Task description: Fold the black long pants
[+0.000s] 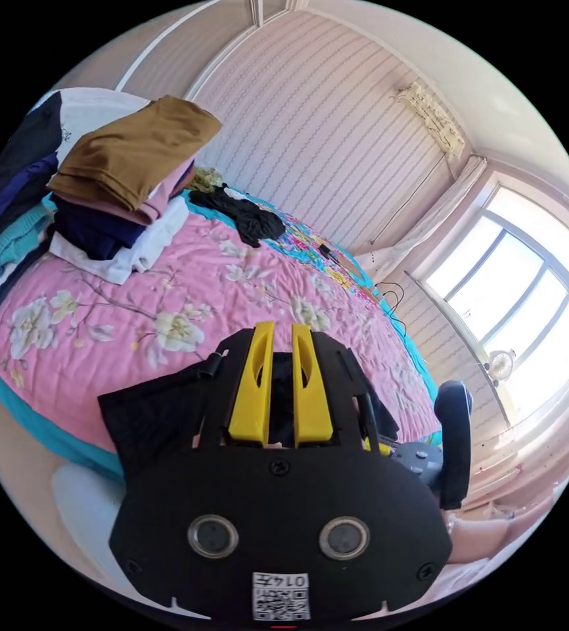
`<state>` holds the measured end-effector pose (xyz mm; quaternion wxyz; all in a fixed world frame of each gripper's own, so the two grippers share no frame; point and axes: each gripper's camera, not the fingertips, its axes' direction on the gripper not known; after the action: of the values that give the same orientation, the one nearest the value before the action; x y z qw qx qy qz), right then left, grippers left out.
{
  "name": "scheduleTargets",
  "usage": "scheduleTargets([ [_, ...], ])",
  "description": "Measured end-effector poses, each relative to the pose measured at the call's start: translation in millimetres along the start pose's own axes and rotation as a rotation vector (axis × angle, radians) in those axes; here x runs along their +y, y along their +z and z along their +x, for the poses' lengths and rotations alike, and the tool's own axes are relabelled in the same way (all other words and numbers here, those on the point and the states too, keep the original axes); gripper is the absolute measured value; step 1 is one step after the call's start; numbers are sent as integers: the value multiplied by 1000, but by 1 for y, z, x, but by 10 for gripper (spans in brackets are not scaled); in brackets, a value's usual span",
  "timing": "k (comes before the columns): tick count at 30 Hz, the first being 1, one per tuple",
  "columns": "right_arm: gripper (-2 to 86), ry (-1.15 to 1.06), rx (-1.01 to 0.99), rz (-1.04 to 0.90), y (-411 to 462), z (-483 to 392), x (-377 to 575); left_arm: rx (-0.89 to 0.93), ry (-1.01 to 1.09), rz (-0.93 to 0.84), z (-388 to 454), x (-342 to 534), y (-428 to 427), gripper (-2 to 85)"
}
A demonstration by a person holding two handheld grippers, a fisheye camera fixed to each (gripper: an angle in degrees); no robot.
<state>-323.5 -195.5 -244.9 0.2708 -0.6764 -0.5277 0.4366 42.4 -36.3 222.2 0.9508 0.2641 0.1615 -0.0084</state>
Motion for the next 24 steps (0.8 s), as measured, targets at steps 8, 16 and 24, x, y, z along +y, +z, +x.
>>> scheduleTargets([
  [8,-2,-11,441,-59,30,-10,-1,55,-3,-65,27,14,41,13],
  [16,-5,48,476,-139,77,-15,12,123,-125,-123,7,38,69,-9],
  [24,-6,168,450,28,74,-11,35,-9,52,-164,45,49,82,-10],
])
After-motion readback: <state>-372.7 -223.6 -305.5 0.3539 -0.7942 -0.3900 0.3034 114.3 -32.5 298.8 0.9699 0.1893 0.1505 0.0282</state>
